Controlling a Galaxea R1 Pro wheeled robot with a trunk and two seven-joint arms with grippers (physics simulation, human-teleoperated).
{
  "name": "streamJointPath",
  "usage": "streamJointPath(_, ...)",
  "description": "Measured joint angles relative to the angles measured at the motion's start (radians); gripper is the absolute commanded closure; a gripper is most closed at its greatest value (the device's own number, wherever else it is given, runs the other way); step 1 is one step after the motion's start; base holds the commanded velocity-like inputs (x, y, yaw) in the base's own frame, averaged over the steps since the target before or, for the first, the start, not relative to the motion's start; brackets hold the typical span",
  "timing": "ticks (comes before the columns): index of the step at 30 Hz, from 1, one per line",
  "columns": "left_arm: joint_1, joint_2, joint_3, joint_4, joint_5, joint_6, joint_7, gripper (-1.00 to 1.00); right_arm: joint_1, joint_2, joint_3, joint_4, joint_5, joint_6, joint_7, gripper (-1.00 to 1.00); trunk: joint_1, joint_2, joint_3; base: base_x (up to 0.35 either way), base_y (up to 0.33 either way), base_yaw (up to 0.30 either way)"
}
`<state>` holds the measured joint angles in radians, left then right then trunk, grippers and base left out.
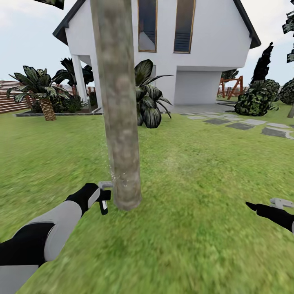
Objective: In the garden, pick up the pesticide atomizer on the floor and spray pesticide onto both trees until each tree trunk is fully covered.
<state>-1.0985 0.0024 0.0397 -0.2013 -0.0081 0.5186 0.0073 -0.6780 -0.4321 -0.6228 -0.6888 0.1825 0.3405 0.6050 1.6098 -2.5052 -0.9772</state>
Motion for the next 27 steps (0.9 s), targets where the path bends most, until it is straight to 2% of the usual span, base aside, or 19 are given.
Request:
streamJointPath(4, -0.001, 0.002, 0.000, -0.082, -0.008, 0.017, 0.004, 1.00, 0.000, 0.000, -0.001, 0.000, 0.000, 0.000, 0.000, -1.00, 0.000, 0.000, 0.000, 0.007, -0.012, 0.011)
streamJointPath(5, -0.001, 0.003, 0.000, -0.114, -0.009, 0.063, 0.004, 1.00, 0.000, 0.000, -0.001, 0.000, 0.000, 0.000, 0.000, -1.00, 0.000, 0.000, 0.000, 0.001, -0.001, 0.001)
streamJointPath(6, -0.001, 0.003, 0.000, -0.180, -0.010, 0.156, 0.004, 1.00, 0.000, 0.000, -0.001, 0.000, 0.000, 0.000, 0.000, -1.00, 0.000, 0.000, 0.000, 0.000, 0.000, 0.000)
streamJointPath(8, -0.001, 0.002, -0.001, -0.266, -0.009, 0.250, 0.003, 1.00, 0.000, -0.002, -0.002, 0.000, 0.000, 0.000, 0.000, -1.00, 0.000, 0.000, 0.000, 0.000, 0.000, 0.000)
streamJointPath(11, -0.007, 0.002, -0.001, -0.309, -0.010, 0.311, 0.002, 1.00, 0.000, -0.004, -0.002, 0.000, 0.000, 0.000, 0.000, -1.00, 0.000, 0.000, 0.000, 0.000, 0.000, 0.000)
streamJointPath(13, -0.010, 0.002, -0.002, -0.334, -0.011, 0.396, 0.002, 1.00, 0.000, -0.005, -0.002, 0.000, 0.000, 0.000, 0.000, -1.00, 0.000, 0.000, 0.000, 0.000, 0.000, 0.000)
streamJointPath(14, -0.010, 0.001, -0.003, -0.348, -0.011, 0.418, 0.002, 1.00, 0.000, -0.005, -0.002, 0.000, 0.000, 0.000, 0.000, -1.00, 0.000, 0.000, 0.000, 0.000, 0.000, -0.008)
streamJointPath(16, -0.010, 0.003, -0.019, -0.358, -0.014, 0.435, 0.002, 1.00, 0.000, -0.005, -0.002, 0.000, 0.000, 0.000, 0.001, -1.00, 0.000, 0.000, 0.000, 0.000, 0.000, -0.174)
streamJointPath(18, -0.010, 0.007, -0.059, -0.356, -0.017, 0.439, 0.002, 1.00, 0.000, -0.005, -0.002, 0.000, 0.000, 0.000, 0.001, -1.00, 0.000, 0.000, 0.001, 0.000, 0.000, -0.220)
streamJointPath(19, -0.011, 0.007, -0.077, -0.356, -0.026, 0.440, 0.002, 1.00, 0.000, -0.005, -0.002, 0.000, 0.000, 0.000, 0.001, -1.00, 0.000, 0.000, 0.001, 0.000, 0.000, -0.078)
streamJointPath(20, -0.011, 0.008, -0.091, -0.356, -0.055, 0.440, 0.002, 1.00, 0.000, -0.005, -0.002, 0.000, 0.000, 0.000, 0.001, -1.00, 0.000, 0.000, 0.001, 0.000, 0.000, -0.032)
streamJointPath(21, -0.011, 0.006, -0.097, -0.358, -0.094, 0.440, 0.002, 1.00, 0.000, -0.005, -0.002, 0.000, 0.000, 0.000, 0.001, -1.00, 0.000, 0.000, 0.001, 0.000, 0.000, -0.016)
streamJointPath(22, -0.011, 0.006, -0.100, -0.359, -0.117, 0.440, 0.002, 1.00, 0.000, -0.005, -0.002, 0.000, 0.000, 0.000, 0.001, -1.00, 0.000, 0.000, 0.001, 0.000, 0.000, -0.008)
streamJointPath(27, -0.011, 0.005, -0.102, -0.369, -0.149, 0.437, 0.003, 1.00, 0.000, -0.005, -0.002, 0.000, 0.000, 0.000, 0.001, -1.00, 0.000, 0.000, 0.001, 0.000, 0.000, -0.001)
